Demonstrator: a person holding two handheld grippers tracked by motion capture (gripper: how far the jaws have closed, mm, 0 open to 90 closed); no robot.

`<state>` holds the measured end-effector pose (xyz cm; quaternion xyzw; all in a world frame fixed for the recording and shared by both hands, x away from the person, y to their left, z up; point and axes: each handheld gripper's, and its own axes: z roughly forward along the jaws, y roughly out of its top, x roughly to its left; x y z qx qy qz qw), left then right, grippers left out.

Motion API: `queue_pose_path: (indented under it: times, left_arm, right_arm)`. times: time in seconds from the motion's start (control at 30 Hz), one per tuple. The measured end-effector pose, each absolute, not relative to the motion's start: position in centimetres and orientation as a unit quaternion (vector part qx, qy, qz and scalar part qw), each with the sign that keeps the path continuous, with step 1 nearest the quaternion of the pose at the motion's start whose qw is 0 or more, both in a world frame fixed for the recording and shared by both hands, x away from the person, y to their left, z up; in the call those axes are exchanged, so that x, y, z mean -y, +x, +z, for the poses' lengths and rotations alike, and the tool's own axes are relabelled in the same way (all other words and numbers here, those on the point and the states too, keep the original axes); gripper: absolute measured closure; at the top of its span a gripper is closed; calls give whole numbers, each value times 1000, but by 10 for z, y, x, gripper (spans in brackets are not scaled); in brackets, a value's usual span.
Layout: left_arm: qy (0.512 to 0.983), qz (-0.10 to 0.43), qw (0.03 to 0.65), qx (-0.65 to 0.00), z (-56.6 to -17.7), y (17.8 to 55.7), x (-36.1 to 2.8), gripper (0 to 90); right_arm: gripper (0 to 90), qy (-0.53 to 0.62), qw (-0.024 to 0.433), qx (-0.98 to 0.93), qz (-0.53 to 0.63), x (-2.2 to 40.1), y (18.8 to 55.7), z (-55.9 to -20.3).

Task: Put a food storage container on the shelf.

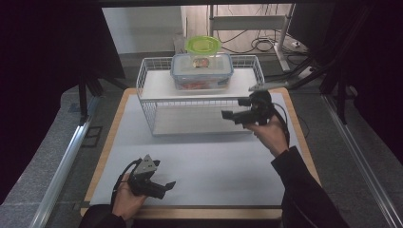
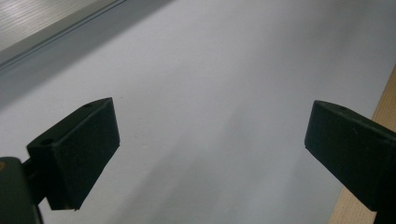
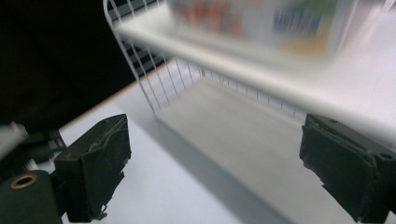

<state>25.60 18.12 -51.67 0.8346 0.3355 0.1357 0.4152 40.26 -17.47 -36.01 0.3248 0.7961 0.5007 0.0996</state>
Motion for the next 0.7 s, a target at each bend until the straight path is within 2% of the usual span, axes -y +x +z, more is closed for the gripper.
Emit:
queue_pose_path:
  times: [0.3, 0.5, 0.7]
  left_arm:
    - [837, 139, 411, -333, -517, 255, -181, 30]
    - [838, 142, 408, -332, -517, 256, -181, 30]
    - [838, 146, 409, -332, -518, 256, -181, 29]
  right_arm:
    - [51, 327, 136, -823, 445, 189, 357, -452]
    - [41, 321, 166, -836, 413, 197, 334, -486]
    - [36, 325, 152, -853, 378, 201, 327, -503]
